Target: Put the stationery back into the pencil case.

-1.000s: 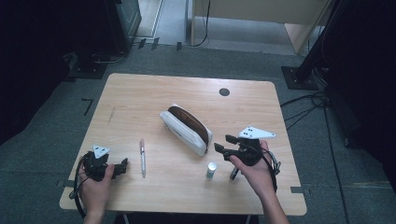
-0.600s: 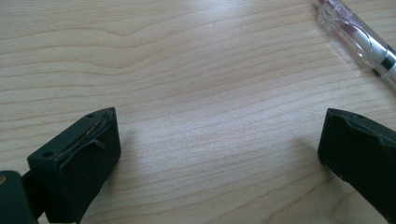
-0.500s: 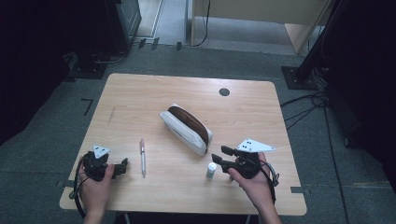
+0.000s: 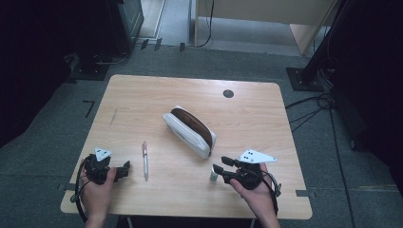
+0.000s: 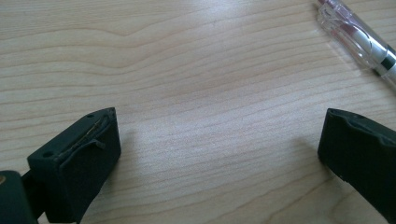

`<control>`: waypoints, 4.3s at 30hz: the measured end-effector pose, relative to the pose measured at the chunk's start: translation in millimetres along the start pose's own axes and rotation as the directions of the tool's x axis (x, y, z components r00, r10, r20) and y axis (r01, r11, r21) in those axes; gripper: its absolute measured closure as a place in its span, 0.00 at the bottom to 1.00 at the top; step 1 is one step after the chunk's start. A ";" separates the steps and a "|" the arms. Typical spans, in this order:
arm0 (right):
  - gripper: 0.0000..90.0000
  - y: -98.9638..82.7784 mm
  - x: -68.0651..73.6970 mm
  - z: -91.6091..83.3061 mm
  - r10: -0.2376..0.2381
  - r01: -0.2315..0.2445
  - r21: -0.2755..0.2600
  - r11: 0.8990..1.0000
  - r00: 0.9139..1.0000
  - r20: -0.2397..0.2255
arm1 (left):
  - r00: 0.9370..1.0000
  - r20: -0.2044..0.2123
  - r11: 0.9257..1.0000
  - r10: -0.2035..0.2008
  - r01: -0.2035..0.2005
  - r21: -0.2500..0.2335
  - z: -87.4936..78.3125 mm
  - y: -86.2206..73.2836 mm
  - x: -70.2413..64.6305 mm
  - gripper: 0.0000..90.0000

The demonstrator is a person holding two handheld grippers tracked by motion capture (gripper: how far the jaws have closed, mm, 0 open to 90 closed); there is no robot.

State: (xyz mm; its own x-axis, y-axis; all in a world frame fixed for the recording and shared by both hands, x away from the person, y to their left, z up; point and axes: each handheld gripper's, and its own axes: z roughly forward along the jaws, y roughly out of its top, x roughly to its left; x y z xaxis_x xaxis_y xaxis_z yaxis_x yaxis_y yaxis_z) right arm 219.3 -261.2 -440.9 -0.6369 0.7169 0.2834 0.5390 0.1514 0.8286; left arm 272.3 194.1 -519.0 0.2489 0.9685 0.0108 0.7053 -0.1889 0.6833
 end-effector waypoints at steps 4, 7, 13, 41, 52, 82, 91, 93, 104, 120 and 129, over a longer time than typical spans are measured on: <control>0.58 -4.4 2.5 0.8 -0.008 0.008 -0.002 1.000 1.000 -0.024 | 1.000 0.000 1.000 0.000 0.000 0.000 0.0 0.0 -0.1 0.00; 0.59 -7.0 4.9 3.2 -0.021 0.021 0.006 1.000 0.999 -0.027 | 1.000 0.001 1.000 -0.001 0.001 -0.002 0.1 0.0 -0.1 0.00; 0.62 -13.4 5.3 7.9 -0.024 0.024 0.017 1.000 1.000 -0.014 | 1.000 0.001 1.000 -0.002 0.002 -0.002 0.2 0.0 -0.2 0.00; 0.73 -16.2 5.4 7.9 -0.043 0.043 -0.010 0.999 0.997 0.067 | 1.000 0.001 1.000 0.001 -0.001 0.000 0.0 0.0 0.0 0.00; 0.73 18.3 5.2 -2.3 -0.064 0.070 -0.062 0.996 0.993 0.100 | 1.000 0.001 1.000 -0.001 0.001 -0.002 0.2 0.0 -0.1 0.00; 0.73 87.7 -9.5 14.9 -0.091 0.116 -0.124 0.986 0.978 0.188 | 1.000 0.001 1.000 -0.003 0.003 -0.002 0.2 0.1 -0.2 0.00; 0.73 95.9 -10.4 35.7 -0.102 0.122 -0.109 0.987 0.980 0.173 | 1.000 0.001 1.000 -0.002 0.002 -0.002 0.2 0.0 -0.1 0.00; 0.73 96.0 -10.5 39.0 -0.096 0.115 -0.104 0.988 0.981 0.171 | 1.000 0.001 1.000 -0.003 0.003 -0.002 0.2 0.0 -0.1 0.00; 0.73 96.8 -16.0 58.0 -0.078 0.092 -0.078 0.993 0.984 0.160 | 1.000 0.001 1.000 0.001 -0.001 -0.001 0.1 0.0 0.1 0.00; 0.73 95.1 -19.0 83.1 -0.075 0.082 -0.035 0.996 0.985 0.155 | 1.000 0.001 1.000 -0.002 0.002 -0.003 0.2 0.0 -0.1 0.00; 0.72 95.6 -22.3 91.3 -0.076 0.078 -0.007 0.997 0.985 0.155 | 1.000 0.001 1.000 0.002 -0.002 0.001 -0.1 0.0 0.2 0.00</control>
State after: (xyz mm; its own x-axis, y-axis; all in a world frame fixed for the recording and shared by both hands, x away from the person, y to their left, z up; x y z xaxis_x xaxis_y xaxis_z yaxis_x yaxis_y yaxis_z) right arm 335.3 -200.6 -412.1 -0.5826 0.8003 0.1414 0.4840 0.2019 0.8515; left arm 272.4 194.3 -518.9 0.2511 0.9679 0.0117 0.7056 -0.1913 0.6823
